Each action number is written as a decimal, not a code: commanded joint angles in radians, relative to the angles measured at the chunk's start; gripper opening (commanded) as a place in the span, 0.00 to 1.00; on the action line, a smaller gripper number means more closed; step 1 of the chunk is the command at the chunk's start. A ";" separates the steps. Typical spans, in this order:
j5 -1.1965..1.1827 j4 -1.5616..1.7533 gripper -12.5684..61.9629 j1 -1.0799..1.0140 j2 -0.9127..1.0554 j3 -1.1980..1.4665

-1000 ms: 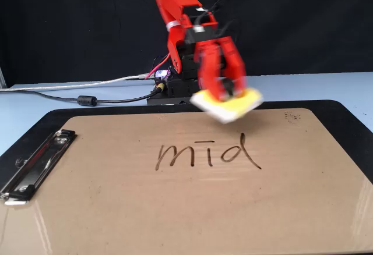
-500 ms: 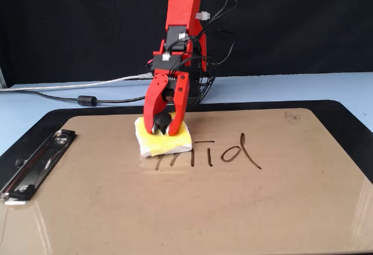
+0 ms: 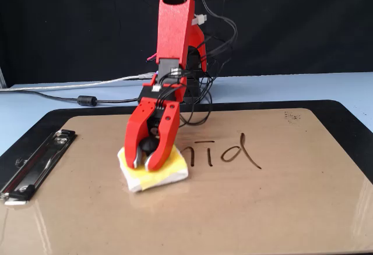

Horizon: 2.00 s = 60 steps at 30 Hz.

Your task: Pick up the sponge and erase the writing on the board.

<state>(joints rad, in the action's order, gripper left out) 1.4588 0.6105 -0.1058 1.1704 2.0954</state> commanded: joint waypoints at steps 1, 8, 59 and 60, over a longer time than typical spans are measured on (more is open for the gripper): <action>0.026 0.009 0.06 -0.017 0.018 0.048; 0.026 0.075 0.06 -0.029 0.561 0.660; 0.066 -0.344 0.06 0.164 0.178 0.017; 0.066 -0.328 0.06 0.164 0.195 0.064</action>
<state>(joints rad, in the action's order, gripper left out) 1.5094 0.2577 0.0491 1.3545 2.1246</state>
